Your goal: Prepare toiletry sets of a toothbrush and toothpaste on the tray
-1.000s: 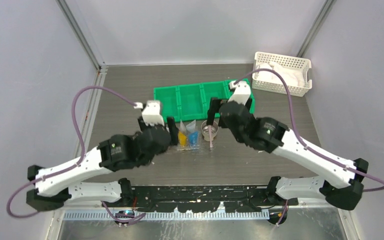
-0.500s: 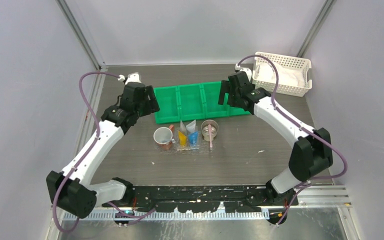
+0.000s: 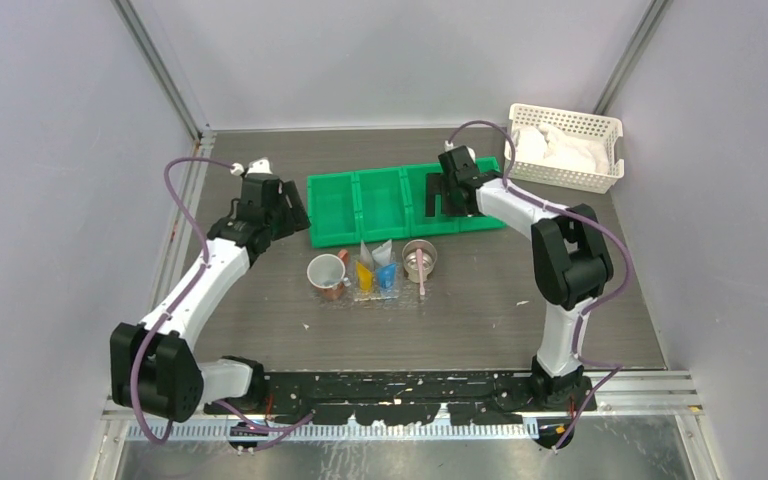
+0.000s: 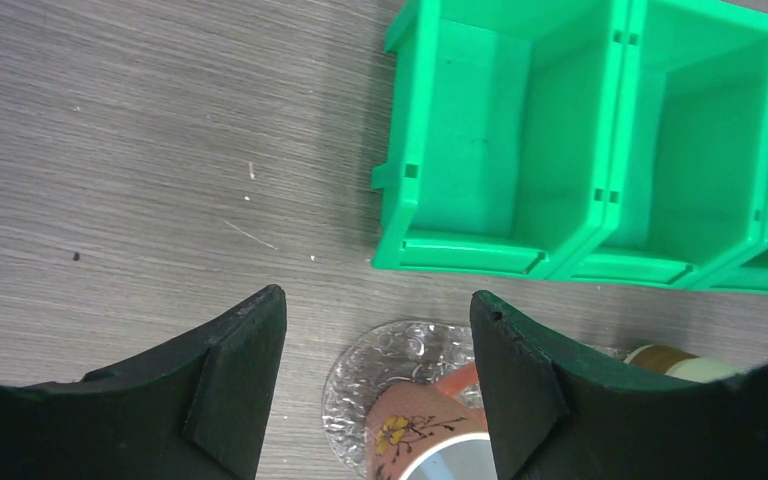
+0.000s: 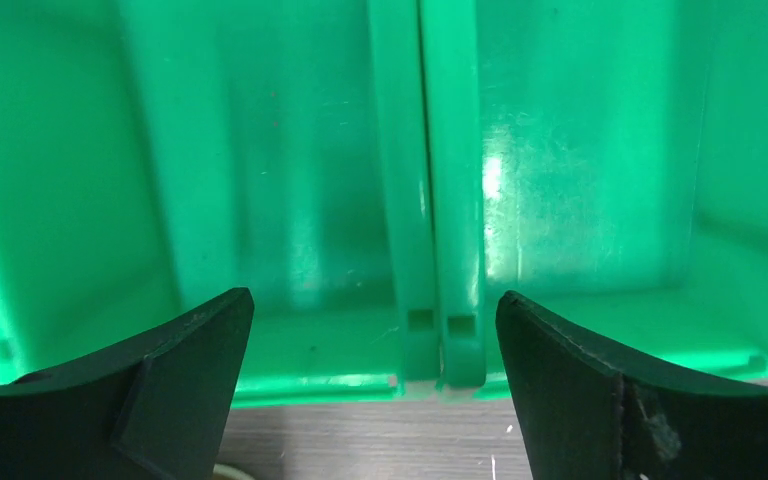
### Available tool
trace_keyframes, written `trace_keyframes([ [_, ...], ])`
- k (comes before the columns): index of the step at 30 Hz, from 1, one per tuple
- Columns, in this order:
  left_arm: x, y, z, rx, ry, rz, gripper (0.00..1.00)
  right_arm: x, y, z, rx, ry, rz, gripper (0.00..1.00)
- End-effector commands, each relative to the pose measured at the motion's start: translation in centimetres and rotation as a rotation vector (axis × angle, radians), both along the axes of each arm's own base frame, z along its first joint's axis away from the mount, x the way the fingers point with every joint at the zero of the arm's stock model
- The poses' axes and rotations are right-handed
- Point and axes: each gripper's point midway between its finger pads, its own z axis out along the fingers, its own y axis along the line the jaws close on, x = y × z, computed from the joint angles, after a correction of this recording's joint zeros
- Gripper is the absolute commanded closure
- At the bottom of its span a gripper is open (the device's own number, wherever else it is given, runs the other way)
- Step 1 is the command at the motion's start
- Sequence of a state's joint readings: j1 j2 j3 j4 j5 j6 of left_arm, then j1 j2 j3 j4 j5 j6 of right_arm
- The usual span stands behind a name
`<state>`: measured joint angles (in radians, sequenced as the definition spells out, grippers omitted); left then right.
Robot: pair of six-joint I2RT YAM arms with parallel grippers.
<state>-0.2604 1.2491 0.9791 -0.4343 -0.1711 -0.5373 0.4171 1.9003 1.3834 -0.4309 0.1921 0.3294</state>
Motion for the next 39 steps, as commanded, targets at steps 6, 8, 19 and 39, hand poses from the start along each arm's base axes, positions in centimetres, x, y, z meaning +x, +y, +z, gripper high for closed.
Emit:
trace_keyframes([
  [6, 1.3, 0.7, -2.0, -0.029, -0.021, 0.002, 0.32, 3.0, 0.7, -0.6, 0.010, -0.047, 0.025, 0.24],
  [8, 1.3, 0.9, -2.2, -0.024, -0.022, 0.010, 0.32, 3.3, 1.4, -0.8, 0.035, -0.047, 0.034, 0.30],
  [19, 0.5, 3.2, -3.1, -0.017, -0.035, 0.059, 0.32, 6.2, 5.0, -0.2, 0.169, -0.062, 0.028, 0.50],
  [39, 1.1, 3.5, -5.0, -0.013, -0.044, 0.053, 0.32, 13.2, 10.0, -1.5, 0.307, -0.109, -0.079, 0.64],
])
